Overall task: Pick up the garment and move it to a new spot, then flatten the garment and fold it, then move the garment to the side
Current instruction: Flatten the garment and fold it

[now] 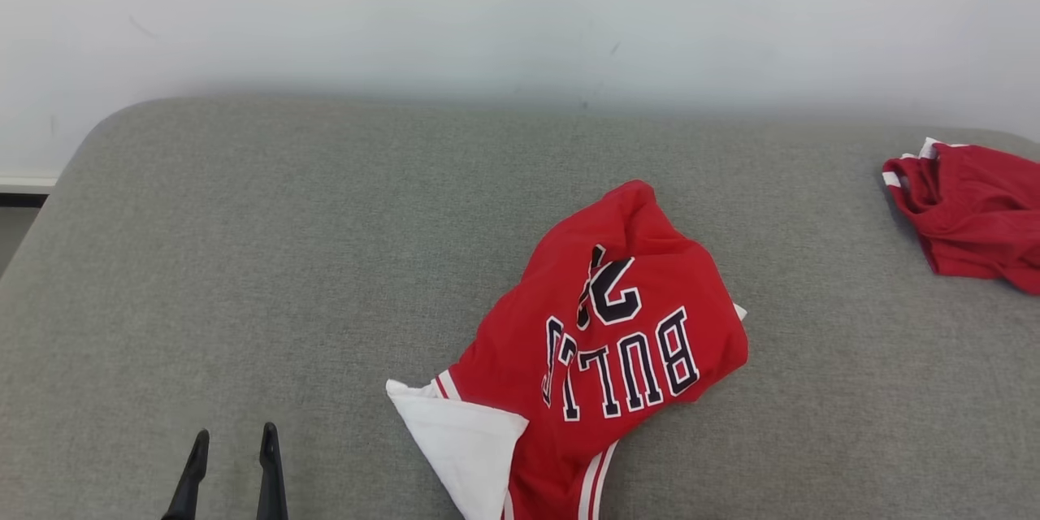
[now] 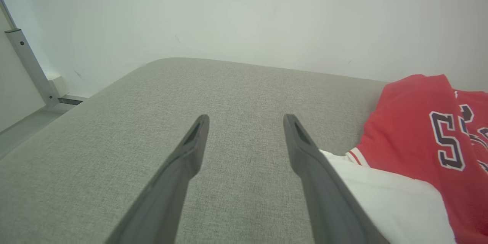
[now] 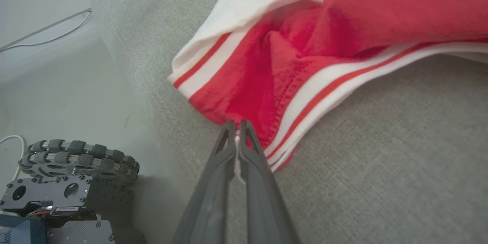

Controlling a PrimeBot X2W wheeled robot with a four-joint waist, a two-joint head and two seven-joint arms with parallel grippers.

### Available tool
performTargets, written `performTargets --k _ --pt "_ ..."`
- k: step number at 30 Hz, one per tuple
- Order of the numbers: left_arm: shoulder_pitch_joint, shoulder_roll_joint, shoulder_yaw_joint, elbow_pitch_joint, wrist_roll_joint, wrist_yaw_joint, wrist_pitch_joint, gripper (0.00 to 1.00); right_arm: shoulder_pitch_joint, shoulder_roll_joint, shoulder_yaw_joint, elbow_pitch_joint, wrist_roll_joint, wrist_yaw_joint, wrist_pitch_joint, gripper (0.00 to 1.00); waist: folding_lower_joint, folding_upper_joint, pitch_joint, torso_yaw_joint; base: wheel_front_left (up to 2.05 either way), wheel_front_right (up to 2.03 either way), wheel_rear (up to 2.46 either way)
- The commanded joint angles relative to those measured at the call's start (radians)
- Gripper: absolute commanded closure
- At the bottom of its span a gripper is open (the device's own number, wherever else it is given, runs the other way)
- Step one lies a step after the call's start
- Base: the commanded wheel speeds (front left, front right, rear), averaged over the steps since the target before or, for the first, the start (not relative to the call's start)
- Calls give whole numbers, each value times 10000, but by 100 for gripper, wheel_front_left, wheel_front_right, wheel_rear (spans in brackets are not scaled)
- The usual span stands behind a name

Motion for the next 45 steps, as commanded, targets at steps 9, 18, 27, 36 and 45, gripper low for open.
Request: performTargets --k 9,18,27,36,45 --pt "247 -14 114 -79 -16 65 -34 0 340 -271 -1961 -2054 -102 -26 -4 0 1 0 -59 -374 0 0 0" --pt "86 -13 183 -142 87 39 -34 0 324 -106 -5381 -2498 -1163 -26 -1 0 1 0 49 -464 0 0 0" --pt "-132 -13 144 -125 128 15 -34 0 -991 -39 -6375 -566 -786 -26 -2 0 1 0 326 -132 0 0 0" --pt "-196 -13 225 -93 66 4 -34 0 -1938 338 -6088 1788 171 -26 18 20 1 0 512 104 0 0 0" --pt "-276 -13 203 -101 -9 38 -34 0 -2811 -160 -5612 946 163 -26 -1 100 1 0 570 119 0 0 0"
